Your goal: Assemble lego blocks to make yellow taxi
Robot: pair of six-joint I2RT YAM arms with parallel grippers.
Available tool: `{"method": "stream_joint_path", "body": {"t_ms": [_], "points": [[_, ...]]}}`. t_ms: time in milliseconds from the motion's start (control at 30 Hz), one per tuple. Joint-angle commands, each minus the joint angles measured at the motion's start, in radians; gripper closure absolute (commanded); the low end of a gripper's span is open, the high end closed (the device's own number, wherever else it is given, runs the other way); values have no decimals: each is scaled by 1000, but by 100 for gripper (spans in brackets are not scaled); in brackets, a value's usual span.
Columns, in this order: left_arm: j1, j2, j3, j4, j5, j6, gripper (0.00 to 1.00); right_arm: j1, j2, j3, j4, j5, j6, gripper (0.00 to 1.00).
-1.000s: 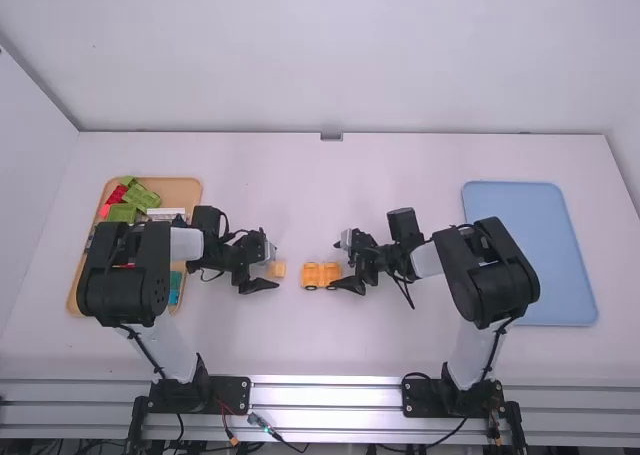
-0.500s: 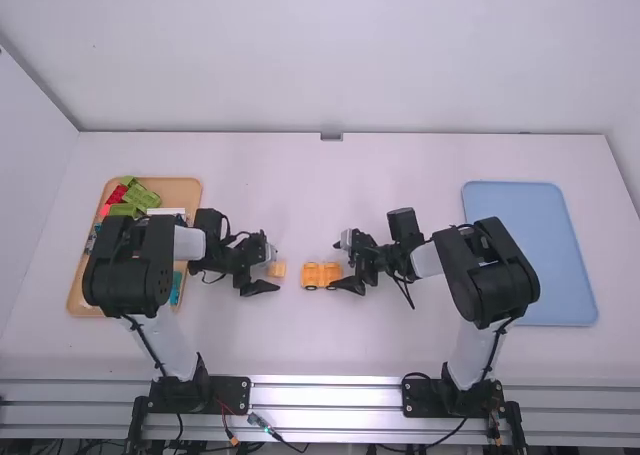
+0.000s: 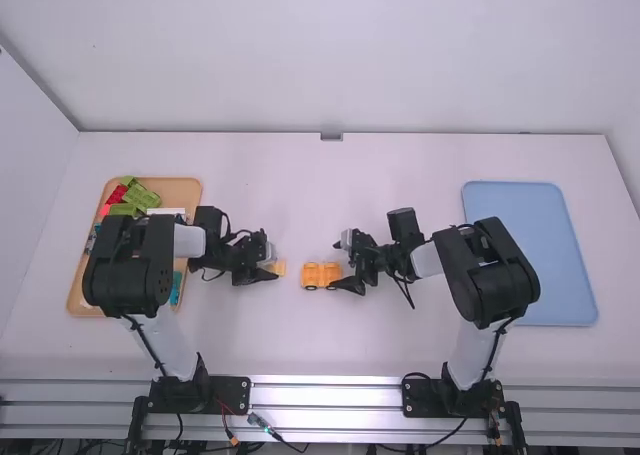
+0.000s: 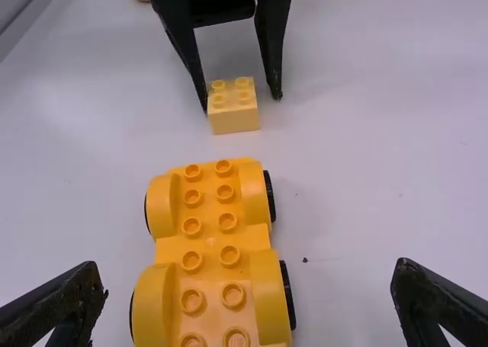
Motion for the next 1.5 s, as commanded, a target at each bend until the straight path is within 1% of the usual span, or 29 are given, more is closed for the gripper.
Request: {"method": "stream_joint_path", "body": {"t_ms": [0,300,567,600,700,767,833,967,1033,1067,1100,1267,1400,1467], "points": [[6,16,-31,8,1,11,60,-3,12,-8,-3,-16,6,1],[6,16,-28,19,2,6,58,-4,12,-8,-4,-12,6,1],[9,16,6,-40,3,8,59,-5,12,-8,-20,14,3,1],[10,16,9,-43,7,8,61,-5,12,-8,-22,13,3,1],[8,16,14,-58,8,17,63,-5,12,-8,-23,14,3,1],[8,16,12,-67,9,50,69,-4,12,-8,-22,13,3,1],[8,16,11,-67,9,51,71,-5,12,-8,-22,13,3,1],[8,16,13,-68,9,48,72,-5,12,-8,-23,13,3,1],[8,16,13,-64,8,48,78,-4,12,-8,-23,14,3,1],[8,16,13,-60,9,48,90,-5,12,-8,-23,14,3,1],[8,16,13,-57,8,47,98,-5,12,-8,-23,14,3,1],[8,15,32,-87,8,41,98,-5,12,-8,-27,31,4,1],[8,-3,94,-212,35,32,98,-5,12,-8,-26,35,5,1],[8,-21,150,-327,47,34,98,-5,12,-8,-26,34,3,1]]}}
